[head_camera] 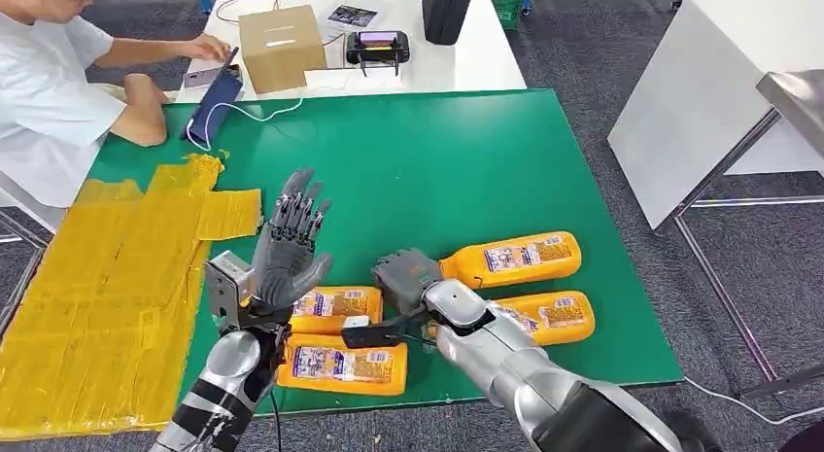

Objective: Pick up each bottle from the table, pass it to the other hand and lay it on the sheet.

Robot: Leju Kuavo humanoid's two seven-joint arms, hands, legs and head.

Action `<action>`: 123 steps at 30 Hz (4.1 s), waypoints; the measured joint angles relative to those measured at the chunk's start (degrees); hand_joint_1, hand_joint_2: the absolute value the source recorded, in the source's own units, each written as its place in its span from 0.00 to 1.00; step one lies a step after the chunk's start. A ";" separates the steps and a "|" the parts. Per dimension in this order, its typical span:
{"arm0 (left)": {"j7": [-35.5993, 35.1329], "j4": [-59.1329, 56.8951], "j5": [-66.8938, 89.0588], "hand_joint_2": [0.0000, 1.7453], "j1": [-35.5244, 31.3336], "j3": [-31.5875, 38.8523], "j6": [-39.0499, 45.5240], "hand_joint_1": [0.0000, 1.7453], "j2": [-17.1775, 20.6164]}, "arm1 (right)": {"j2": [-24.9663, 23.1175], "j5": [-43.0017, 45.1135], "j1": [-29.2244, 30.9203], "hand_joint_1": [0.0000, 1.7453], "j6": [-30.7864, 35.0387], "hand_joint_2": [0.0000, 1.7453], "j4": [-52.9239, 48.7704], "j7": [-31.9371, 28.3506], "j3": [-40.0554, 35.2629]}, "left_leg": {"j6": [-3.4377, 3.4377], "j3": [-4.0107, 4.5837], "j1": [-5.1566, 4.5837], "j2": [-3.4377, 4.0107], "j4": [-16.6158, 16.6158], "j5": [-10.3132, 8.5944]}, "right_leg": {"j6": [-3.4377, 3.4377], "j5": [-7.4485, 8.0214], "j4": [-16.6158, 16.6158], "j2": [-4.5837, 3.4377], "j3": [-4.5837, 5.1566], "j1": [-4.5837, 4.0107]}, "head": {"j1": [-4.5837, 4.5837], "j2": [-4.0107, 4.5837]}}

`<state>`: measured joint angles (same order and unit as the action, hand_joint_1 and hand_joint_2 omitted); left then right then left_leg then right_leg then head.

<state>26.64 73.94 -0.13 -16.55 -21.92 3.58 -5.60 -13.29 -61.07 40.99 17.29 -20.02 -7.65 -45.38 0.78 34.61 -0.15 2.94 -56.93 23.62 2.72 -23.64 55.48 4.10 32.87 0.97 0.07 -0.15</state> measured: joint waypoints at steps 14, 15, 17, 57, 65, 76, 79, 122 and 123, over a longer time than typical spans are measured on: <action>-0.37 -0.09 0.57 1.00 0.88 0.02 0.11 0.00 0.00 | -1.73 -3.65 0.15 0.00 -2.56 1.00 0.07 7.72 -1.31 | 0.00 0.00 0.00 0.00 0.00 0.00 | 0.00 0.00 0.03 0.00 -0.01 0.00 | 0.02 0.00; -0.68 -0.07 0.87 1.00 1.07 0.04 0.18 0.00 0.00 | -2.03 -4.02 0.18 0.00 -3.08 1.00 0.05 8.80 -1.38 | 0.00 0.00 0.00 0.00 0.00 0.00 | 0.00 0.00 0.03 0.00 0.00 0.00 | 0.00 0.00; -1.09 -0.07 1.55 1.00 1.53 0.18 0.17 0.00 -0.02 | -2.58 -4.07 0.27 0.00 -3.41 1.00 -0.15 10.43 -1.38 | 0.00 0.00 0.00 0.00 0.00 0.00 | 0.00 0.00 0.03 0.00 0.00 0.00 | 0.00 0.00; -2.82 18.31 10.45 1.00 22.62 16.96 2.19 0.00 -0.59 | 10.73 -3.03 -30.41 0.00 15.87 1.00 -70.08 10.57 7.11 | -0.05 0.17 0.00 -0.15 0.02 0.12 | -0.03 -0.09 -0.03 0.12 0.15 0.01 | 0.02 0.00; -2.10 20.15 9.49 1.00 25.05 17.81 3.52 0.00 -0.59 | 11.45 1.90 -34.79 0.00 11.99 1.00 -76.81 5.25 11.43 | -0.06 0.12 0.00 -0.14 0.04 0.08 | -0.04 -0.06 -0.02 0.11 0.07 0.00 | -0.02 0.00; -4.22 20.81 9.22 1.00 23.07 18.25 -0.17 0.00 -0.85 | 8.11 -9.05 -22.70 0.00 -4.68 1.00 -57.83 14.84 7.89 | -0.04 0.10 0.01 -0.15 0.04 -0.07 | -0.02 -0.02 0.00 0.13 0.05 -0.01 | 0.02 0.00; -4.42 20.17 9.07 1.00 21.77 18.03 -0.85 0.00 -0.90 | 6.93 -8.59 -19.46 0.00 -5.46 1.00 -51.99 14.91 7.02 | -0.04 0.11 0.01 -0.15 0.03 -0.07 | -0.01 -0.02 0.00 0.13 0.05 -0.01 | 0.00 0.00; -3.91 9.09 4.92 1.00 13.19 11.23 -0.15 0.00 -0.74 | -1.33 -1.48 -7.00 0.00 -9.14 1.00 -29.99 10.05 -2.86 | -0.04 0.15 0.01 -0.16 0.02 -0.09 | -0.01 -0.01 0.02 0.13 0.11 -0.01 | 0.02 0.00; -3.85 9.09 4.96 1.00 13.19 11.28 -0.17 0.00 -0.74 | -1.27 -0.68 -7.00 0.00 -9.66 1.00 -29.99 10.05 -2.99 | -0.04 0.15 0.01 -0.17 0.02 -0.09 | -0.01 -0.01 0.02 0.13 0.12 -0.01 | 0.02 0.00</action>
<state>22.80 83.03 4.83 -3.36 -10.64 3.41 -6.34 -14.56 -61.75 33.99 7.63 -50.01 2.40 -48.37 0.73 34.77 -0.14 2.77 -56.91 23.53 2.70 -23.66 55.50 4.23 32.98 0.96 0.09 -0.15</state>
